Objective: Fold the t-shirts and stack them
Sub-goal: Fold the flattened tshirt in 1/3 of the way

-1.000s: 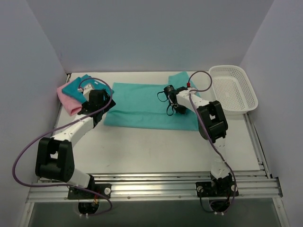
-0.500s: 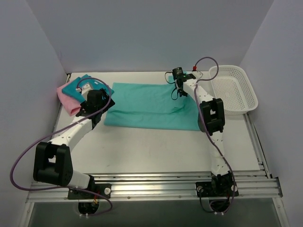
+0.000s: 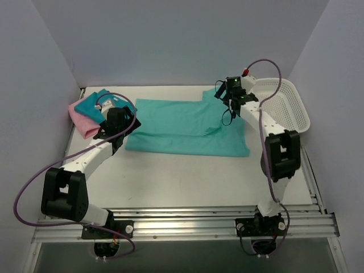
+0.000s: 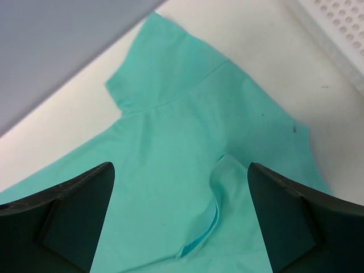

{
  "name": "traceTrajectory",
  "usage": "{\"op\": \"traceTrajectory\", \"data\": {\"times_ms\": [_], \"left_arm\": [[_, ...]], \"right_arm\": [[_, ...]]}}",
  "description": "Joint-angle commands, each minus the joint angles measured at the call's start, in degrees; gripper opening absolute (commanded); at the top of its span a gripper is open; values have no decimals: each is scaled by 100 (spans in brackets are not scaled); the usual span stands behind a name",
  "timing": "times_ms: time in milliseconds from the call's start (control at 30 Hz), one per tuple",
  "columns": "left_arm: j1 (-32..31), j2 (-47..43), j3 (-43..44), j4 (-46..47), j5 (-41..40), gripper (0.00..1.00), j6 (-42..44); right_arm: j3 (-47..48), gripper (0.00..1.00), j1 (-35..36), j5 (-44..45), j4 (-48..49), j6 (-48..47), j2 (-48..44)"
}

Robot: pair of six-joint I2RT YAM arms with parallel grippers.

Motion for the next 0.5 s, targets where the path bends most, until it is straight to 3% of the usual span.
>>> {"op": "traceTrajectory", "data": {"times_ms": [0, 133, 200, 300, 333, 400, 467], "left_arm": [[-69, -12, 122, 289, 111, 98, 76], [-140, -47, 87, 289, 111, 98, 59], [-175, -47, 87, 280, 119, 98, 41], [-236, -21, 104, 491, 111, 98, 15], [-254, -3, 113, 500, 102, 98, 6], [-289, 32, 131, 491, 102, 99, -20], [-342, 59, 148, 482, 93, 99, -29]], "right_arm": [[-586, 100, -53, -83, 350, -184, -1208], [-1096, 100, -44, -110, -99, -79, -1692], [-1560, 92, -18, -189, -187, -26, -1956], [-2010, 41, 9, -469, -135, 114, -2150], [-2211, 17, 26, -532, -134, 228, -2150], [-2301, 3, 148, -620, -152, 264, -2028], [-2345, 0, 263, -603, -152, 325, -1826]]}}
